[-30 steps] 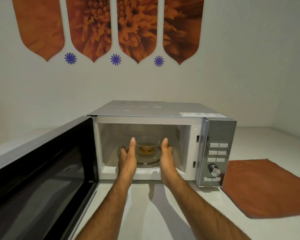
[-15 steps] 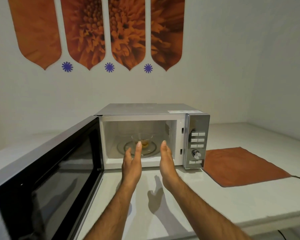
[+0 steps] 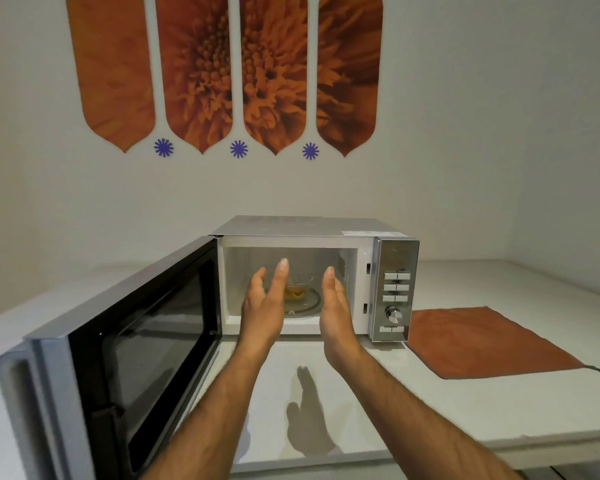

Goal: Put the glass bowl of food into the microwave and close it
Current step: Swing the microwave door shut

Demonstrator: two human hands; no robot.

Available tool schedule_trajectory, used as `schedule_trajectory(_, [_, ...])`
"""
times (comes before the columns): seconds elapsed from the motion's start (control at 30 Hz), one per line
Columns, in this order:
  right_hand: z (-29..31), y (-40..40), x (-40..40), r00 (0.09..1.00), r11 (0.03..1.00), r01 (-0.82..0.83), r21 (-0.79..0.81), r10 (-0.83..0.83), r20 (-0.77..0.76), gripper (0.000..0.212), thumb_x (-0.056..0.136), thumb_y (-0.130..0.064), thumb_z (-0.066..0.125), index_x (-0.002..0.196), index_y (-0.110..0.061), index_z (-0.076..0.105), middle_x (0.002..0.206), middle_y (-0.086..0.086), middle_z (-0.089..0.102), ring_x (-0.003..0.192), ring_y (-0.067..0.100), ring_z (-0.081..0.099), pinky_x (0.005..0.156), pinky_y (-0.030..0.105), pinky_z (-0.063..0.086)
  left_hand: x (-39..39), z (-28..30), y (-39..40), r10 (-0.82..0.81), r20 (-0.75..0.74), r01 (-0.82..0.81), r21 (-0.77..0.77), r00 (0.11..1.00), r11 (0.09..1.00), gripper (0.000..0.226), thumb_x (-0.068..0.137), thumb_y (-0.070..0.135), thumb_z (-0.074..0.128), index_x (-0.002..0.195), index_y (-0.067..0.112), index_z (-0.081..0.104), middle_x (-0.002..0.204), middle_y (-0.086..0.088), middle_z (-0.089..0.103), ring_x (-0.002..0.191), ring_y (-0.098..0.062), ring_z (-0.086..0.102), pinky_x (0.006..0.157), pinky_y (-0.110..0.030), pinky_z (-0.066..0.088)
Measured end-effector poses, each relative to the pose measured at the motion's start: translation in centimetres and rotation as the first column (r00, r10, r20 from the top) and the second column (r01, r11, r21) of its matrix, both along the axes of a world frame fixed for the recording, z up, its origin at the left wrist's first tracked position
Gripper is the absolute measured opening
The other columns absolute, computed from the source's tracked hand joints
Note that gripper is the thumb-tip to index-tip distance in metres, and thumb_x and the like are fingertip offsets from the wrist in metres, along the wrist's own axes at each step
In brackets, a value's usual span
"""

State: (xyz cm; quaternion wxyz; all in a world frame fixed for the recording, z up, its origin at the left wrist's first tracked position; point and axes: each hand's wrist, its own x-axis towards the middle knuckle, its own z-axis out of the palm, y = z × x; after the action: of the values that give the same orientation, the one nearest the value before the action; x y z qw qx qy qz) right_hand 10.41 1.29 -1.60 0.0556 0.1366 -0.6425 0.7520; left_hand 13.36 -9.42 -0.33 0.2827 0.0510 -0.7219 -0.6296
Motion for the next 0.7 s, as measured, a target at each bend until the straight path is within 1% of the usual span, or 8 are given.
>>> schedule_trajectory(0.1, [1.6,-0.7,1.2,0.997,0.998,-0.056,-0.025,0.054,-0.057,0.083,0.085,-0.077,0.032,0.154,-0.031,0.030,0.159,-0.009,0.036,0.127,-0.002,0.035,0.102,0.025,0.027,1.7,3.6,-0.6,-0.007,-0.086,0.003,-0.048,0.996,0.999,0.098,0.069,0.085,0.048,0.147,0.027,0.037,0.153,0.005,0.043,0.136,-0.013,0.042,0.105,-0.031,0.034])
schedule_trajectory(0.2, [3.0,-2.0,3.0,0.978,0.993,-0.121,0.008,0.121,-0.167,0.083,0.086,-0.075,0.034,0.154,-0.028,0.032,0.159,-0.009,0.037,0.133,-0.002,0.037,0.113,0.029,0.032,4.1,7.2,-1.2,-0.016,-0.133,-0.007,-0.168,0.991,0.986,0.096,0.067,0.085,0.051,0.145,0.029,0.040,0.151,0.007,0.045,0.135,-0.011,0.044,0.112,-0.042,0.038])
schedule_trajectory(0.27, [3.7,-3.2,4.5,0.953,0.986,-0.157,0.053,0.165,-0.255,0.062,0.095,-0.066,0.034,0.147,-0.033,0.043,0.148,-0.022,0.047,0.128,-0.011,0.043,0.114,0.025,0.034,5.9,9.4,-1.8,-0.018,-0.148,-0.023,-0.273,0.989,0.962,0.094,0.068,0.085,0.052,0.144,0.031,0.040,0.150,0.008,0.046,0.134,-0.011,0.044,0.111,-0.042,0.039])
schedule_trajectory(0.33, [4.4,-4.5,5.9,0.922,0.977,-0.184,0.105,0.209,-0.325,0.034,0.100,-0.059,0.036,0.124,-0.047,0.056,0.120,-0.042,0.058,0.114,-0.021,0.051,0.099,0.008,0.040,7.6,11.4,-2.6,-0.040,-0.164,-0.015,-0.319,0.986,0.948,0.091,0.068,0.084,0.054,0.140,0.029,0.047,0.144,0.008,0.053,0.128,-0.007,0.050,0.103,-0.033,0.042])
schedule_trajectory(0.37, [4.7,-5.1,6.7,0.907,0.970,-0.199,0.143,0.238,-0.348,0.030,0.099,-0.059,0.036,0.117,-0.049,0.059,0.113,-0.042,0.061,0.111,-0.021,0.053,0.093,0.006,0.041,8.5,12.4,-3.2,-0.049,-0.168,-0.009,-0.329,0.985,0.944,0.085,0.067,0.083,0.055,0.133,0.029,0.055,0.135,0.011,0.060,0.120,-0.001,0.055,0.096,-0.026,0.042])
schedule_trajectory(0.47, [5.1,-6.8,8.8,0.833,0.935,-0.197,0.295,0.318,-0.453,0.060,0.095,-0.064,0.036,0.139,-0.030,0.054,0.138,-0.014,0.058,0.127,-0.005,0.050,0.105,0.018,0.040,10.7,14.7,-5.8,-0.028,-0.100,-0.013,-0.393,0.995,0.920,0.067,0.065,0.086,0.051,0.103,0.034,0.067,0.111,0.020,0.067,0.103,0.009,0.058,0.089,-0.024,0.040])
schedule_trajectory(0.57, [5.1,-8.3,10.3,0.693,0.878,-0.159,0.452,0.426,-0.582,0.064,0.097,-0.059,0.037,0.147,-0.020,0.045,0.152,-0.001,0.047,0.141,0.006,0.039,0.116,0.031,0.036,12.5,15.8,-9.8,0.017,0.068,0.022,-0.531,0.998,0.847,0.078,0.063,0.091,0.046,0.113,0.035,0.064,0.123,0.014,0.065,0.115,-0.006,0.057,0.103,-0.040,0.039])
schedule_trajectory(0.7, [4.8,-9.7,11.7,0.536,0.781,-0.080,0.620,0.558,-0.634,0.067,0.098,-0.058,0.036,0.152,-0.019,0.034,0.164,0.002,0.031,0.153,0.008,0.013,0.123,0.035,0.012,14.0,15.0,-14.6,0.036,0.275,0.149,-0.622,0.961,0.769,0.078,0.075,0.086,0.036,0.129,0.035,0.059,0.140,0.013,0.055,0.131,-0.012,0.048,0.115,-0.048,0.031])
